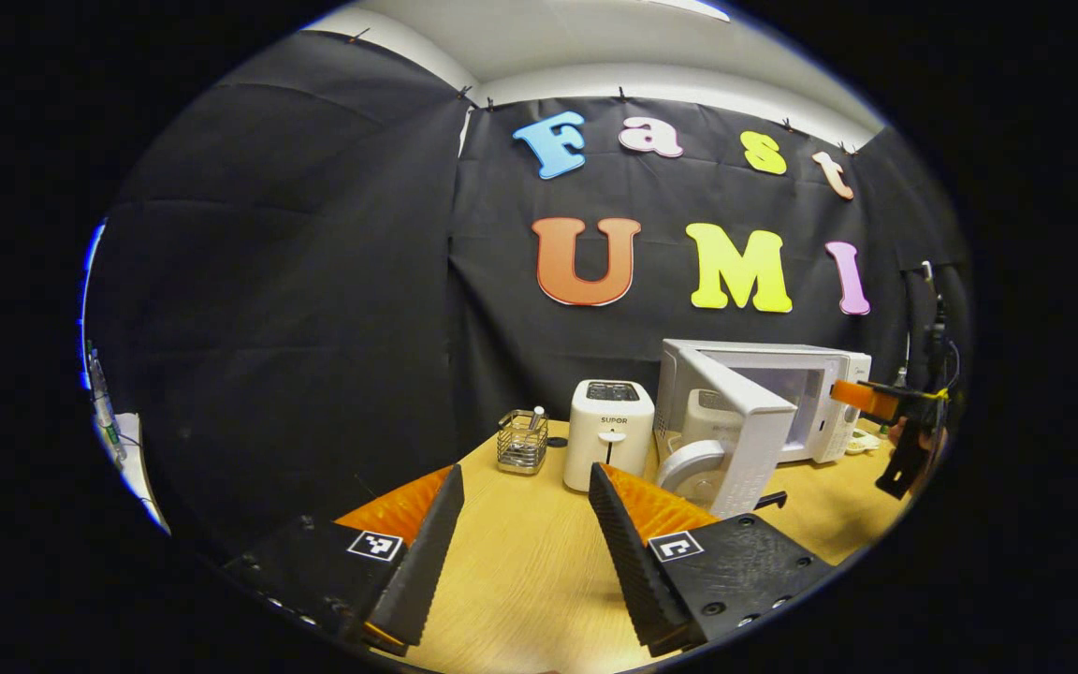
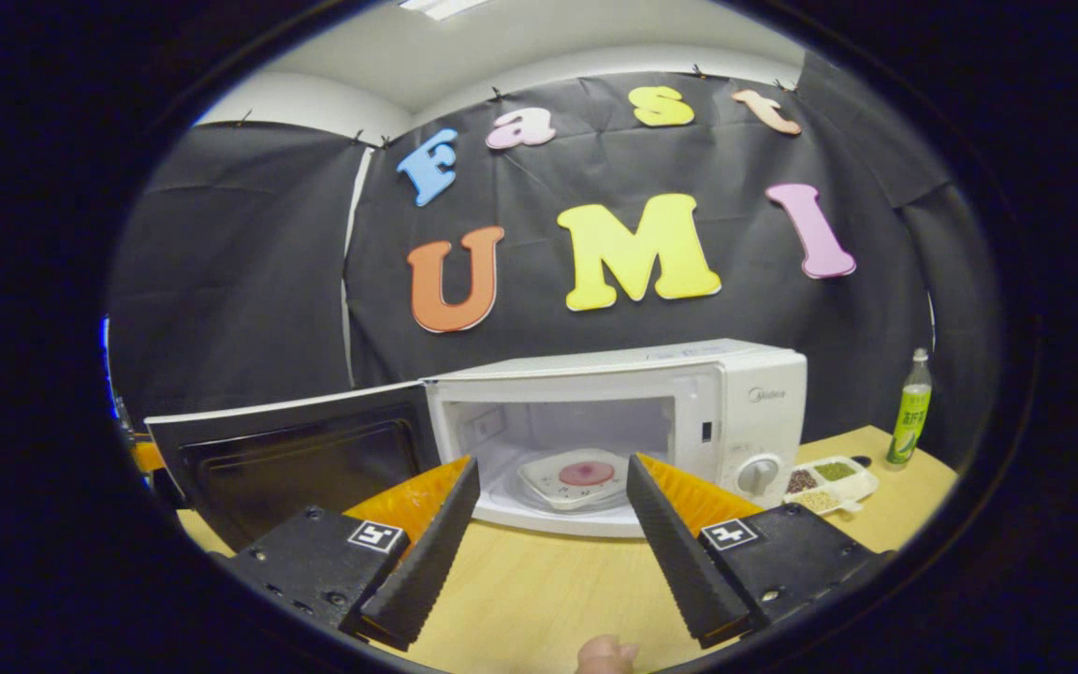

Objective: Open the microwave oven with the left hand, put the food in, and close the microwave oven.

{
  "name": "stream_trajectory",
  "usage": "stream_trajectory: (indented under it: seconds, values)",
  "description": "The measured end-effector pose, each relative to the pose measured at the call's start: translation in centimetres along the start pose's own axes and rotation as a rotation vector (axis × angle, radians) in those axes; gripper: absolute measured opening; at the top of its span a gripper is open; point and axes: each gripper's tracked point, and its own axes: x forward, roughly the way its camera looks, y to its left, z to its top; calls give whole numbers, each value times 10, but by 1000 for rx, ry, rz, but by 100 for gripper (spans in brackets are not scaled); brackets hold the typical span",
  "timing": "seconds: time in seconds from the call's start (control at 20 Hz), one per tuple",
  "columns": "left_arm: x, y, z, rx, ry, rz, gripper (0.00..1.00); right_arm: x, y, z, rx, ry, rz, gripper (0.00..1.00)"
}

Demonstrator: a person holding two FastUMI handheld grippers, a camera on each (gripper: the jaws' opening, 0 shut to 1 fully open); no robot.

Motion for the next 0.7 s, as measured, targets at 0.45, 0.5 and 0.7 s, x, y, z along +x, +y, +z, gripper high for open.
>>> stream_trajectory:
  seconds: [0.45,0.5,0.7]
  values:
    - [29,-34,-17,-21,25,-121,0,-135,-56,33,-68,42,-96,100]
    - [26,-41,-17,6,20,-139,0,-147,-62,40,-58,45,-110,91]
    - [17,-57,-10,19,3,-179,0,-188,-76,84,-35,-21,-130,100]
